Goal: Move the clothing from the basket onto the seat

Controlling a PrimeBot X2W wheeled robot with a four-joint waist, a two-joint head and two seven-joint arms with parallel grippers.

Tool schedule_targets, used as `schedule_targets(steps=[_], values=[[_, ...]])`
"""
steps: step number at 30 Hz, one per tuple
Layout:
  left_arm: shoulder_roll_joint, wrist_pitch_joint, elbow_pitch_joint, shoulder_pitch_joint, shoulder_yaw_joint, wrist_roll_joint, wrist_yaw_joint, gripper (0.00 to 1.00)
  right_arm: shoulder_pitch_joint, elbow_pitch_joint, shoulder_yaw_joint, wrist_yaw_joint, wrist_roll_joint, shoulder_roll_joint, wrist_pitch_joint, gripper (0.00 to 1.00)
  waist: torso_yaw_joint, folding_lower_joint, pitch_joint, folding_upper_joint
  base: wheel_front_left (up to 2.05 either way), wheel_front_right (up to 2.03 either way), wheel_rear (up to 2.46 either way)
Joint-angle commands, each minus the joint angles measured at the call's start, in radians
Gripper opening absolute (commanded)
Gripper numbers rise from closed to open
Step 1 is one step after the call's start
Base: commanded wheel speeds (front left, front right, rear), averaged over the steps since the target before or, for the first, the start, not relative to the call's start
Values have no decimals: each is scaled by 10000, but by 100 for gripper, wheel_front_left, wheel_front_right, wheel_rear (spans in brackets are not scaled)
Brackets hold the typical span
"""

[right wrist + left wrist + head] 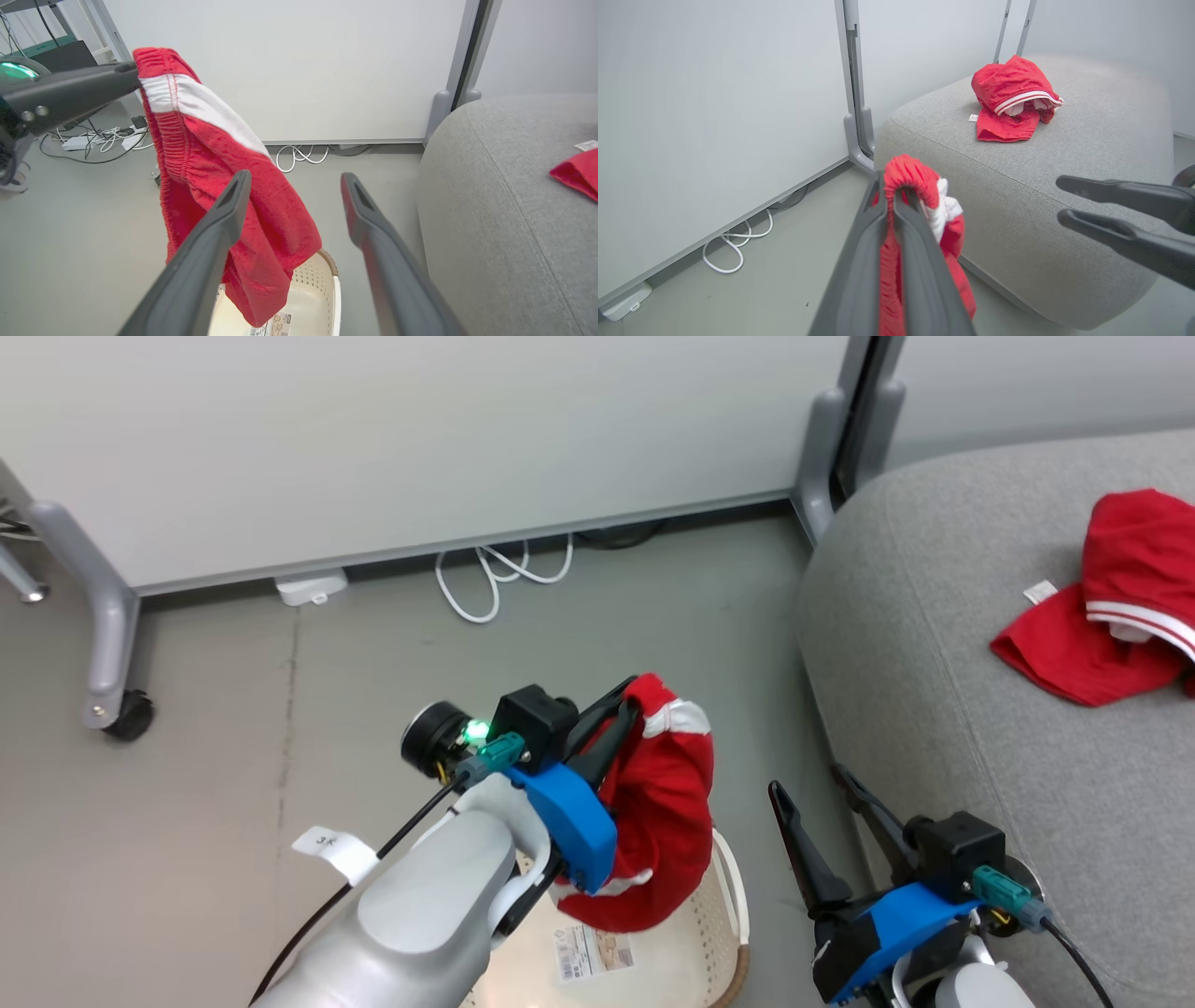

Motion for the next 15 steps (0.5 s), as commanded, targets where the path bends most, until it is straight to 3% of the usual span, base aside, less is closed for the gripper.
schedule_targets(steps=[1,15], values=[[53,-47,-139,-147,24,88,-5,0,177,-68,-24,5,-35,-18,66,100,216,2,-221,-1,0,0,0],[-153,-50,-696,-1894,272,122,-6,0,455,-405,112,5,-28,-18,502,100,584,2,-566,-1,0,0,0]])
